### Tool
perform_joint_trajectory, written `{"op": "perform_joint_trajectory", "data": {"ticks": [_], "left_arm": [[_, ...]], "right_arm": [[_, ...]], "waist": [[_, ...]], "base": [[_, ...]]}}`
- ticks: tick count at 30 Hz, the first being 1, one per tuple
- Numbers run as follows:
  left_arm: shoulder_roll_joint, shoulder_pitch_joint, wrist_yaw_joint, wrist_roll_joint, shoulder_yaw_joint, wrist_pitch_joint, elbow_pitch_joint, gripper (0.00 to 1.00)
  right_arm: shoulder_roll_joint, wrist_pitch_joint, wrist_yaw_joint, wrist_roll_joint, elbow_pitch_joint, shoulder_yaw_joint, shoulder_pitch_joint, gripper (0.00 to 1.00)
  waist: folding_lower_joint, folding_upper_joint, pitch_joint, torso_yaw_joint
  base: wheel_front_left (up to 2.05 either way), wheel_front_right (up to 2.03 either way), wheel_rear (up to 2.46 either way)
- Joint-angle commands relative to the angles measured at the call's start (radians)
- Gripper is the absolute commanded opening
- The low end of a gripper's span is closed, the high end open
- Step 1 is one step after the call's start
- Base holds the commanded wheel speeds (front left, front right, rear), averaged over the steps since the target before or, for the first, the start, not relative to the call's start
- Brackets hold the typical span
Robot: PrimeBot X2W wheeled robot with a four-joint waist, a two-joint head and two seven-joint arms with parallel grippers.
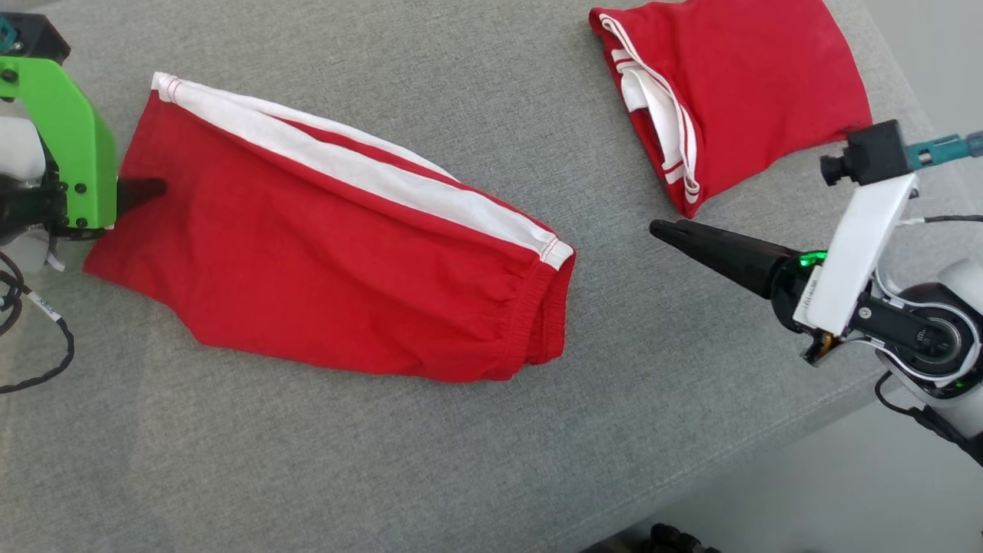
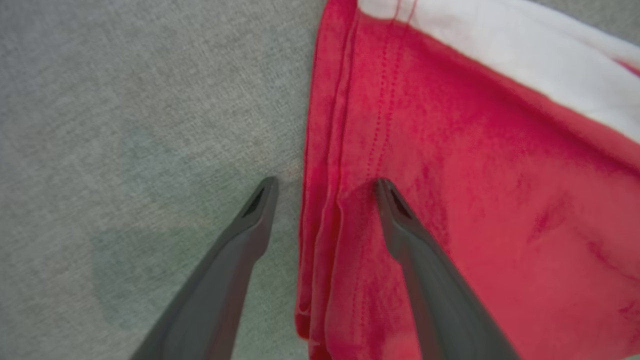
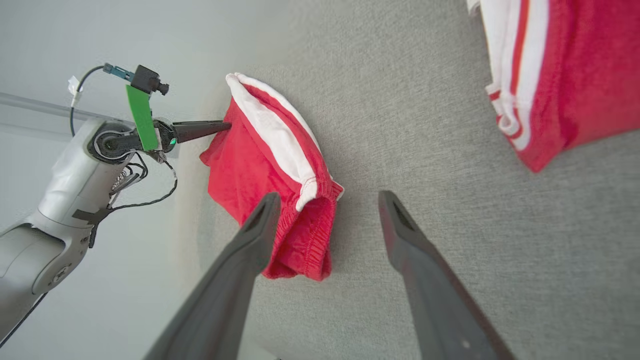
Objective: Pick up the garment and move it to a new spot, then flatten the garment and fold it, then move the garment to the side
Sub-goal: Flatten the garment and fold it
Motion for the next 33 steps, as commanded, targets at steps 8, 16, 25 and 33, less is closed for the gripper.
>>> {"op": "perform_joint_trajectory", "data": {"ticks": [8, 16, 25, 33], "left_arm": [[-0.014, 0.064, -0.005, -0.066, -0.005, 0.037, -0.037, 0.00], [-0.005, 0.113, -0.004, -0.089, -0.002, 0.010, -0.026, 0.00], [-0.003, 0.250, -0.002, -0.183, -0.007, 0.062, -0.078, 0.00], [0.040, 0.373, 0.050, -0.261, 0.014, 0.077, -0.165, 0.00]], "right_arm": [[-0.059, -0.082, 0.000, 0.016, -0.051, -0.052, 0.135, 1.00], [-0.063, -0.102, 0.000, 0.018, -0.034, -0.052, 0.202, 1.00], [-0.079, -0.113, 0.000, 0.034, -0.006, -0.038, 0.286, 1.00], [-0.098, -0.133, 0.000, 0.048, -0.008, -0.046, 0.331, 1.00]], "waist": [[0.0000, 0.0000, -0.019, -0.004], [0.0000, 0.0000, -0.125, 0.059], [0.0000, 0.0000, -0.282, 0.165], [0.0000, 0.0000, -0.354, 0.208]], "base": [[0.00, 0.00, 0.00], [0.00, 0.00, 0.00], [0.00, 0.00, 0.00], [0.00, 0.00, 0.00]]}}
